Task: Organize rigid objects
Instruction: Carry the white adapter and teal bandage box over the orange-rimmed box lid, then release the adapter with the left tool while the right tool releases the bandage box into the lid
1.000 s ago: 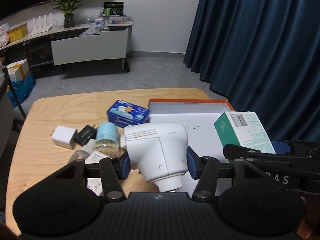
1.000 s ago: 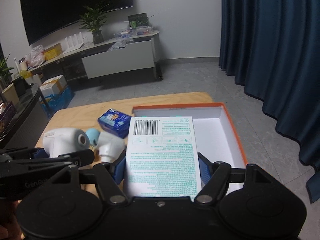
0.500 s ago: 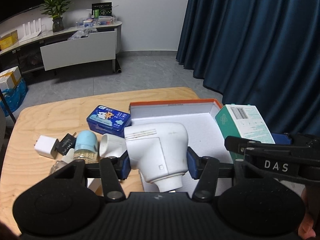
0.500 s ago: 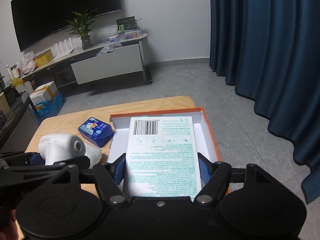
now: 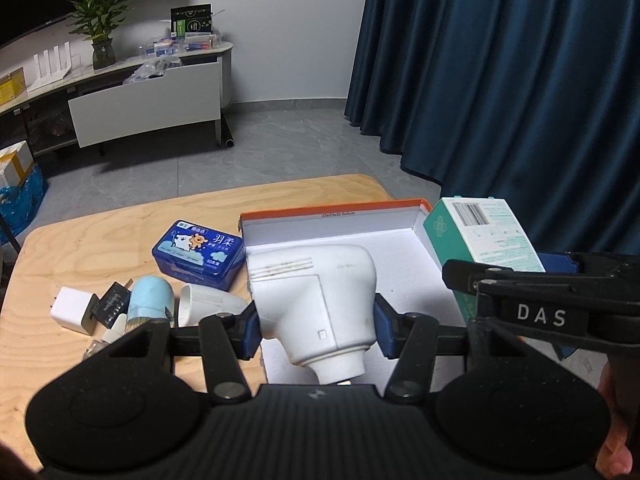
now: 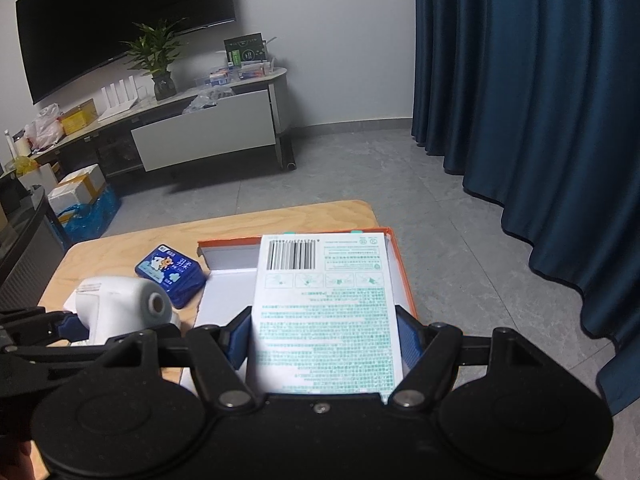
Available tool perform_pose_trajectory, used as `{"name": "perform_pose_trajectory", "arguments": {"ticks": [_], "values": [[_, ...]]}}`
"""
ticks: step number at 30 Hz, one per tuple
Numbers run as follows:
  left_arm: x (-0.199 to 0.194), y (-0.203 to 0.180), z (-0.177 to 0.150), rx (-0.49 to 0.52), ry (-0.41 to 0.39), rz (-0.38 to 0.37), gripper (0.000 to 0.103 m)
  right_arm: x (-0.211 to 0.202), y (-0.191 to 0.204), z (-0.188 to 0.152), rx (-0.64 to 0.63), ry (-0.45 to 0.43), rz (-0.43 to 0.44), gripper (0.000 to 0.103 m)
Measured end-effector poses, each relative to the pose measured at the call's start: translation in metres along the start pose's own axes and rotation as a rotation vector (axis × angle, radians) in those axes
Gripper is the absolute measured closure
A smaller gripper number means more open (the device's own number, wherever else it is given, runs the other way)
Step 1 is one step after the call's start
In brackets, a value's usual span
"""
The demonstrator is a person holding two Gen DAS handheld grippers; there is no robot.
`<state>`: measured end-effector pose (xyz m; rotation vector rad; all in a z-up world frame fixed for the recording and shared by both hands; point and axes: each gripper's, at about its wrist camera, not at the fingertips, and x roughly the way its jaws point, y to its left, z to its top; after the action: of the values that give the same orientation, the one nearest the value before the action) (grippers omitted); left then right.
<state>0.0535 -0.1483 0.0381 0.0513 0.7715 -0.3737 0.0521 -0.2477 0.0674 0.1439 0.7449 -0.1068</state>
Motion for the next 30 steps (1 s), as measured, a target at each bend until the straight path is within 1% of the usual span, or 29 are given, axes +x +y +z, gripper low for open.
{"name": "perform_pose_trajectory", "arguments": {"ticks": [13, 30], "values": [[0.015, 0.000, 0.002, -0.015, 0.024, 0.000, 0.048, 0.023, -0.005, 0.011, 0.003, 0.031, 0.007, 0.019], [0.033, -0.004, 0.007, -0.015, 0.046, -0.004, 0.048, 0.057, -0.003, 0.022, -0.024, 0.073, -0.013, 0.019]]}}
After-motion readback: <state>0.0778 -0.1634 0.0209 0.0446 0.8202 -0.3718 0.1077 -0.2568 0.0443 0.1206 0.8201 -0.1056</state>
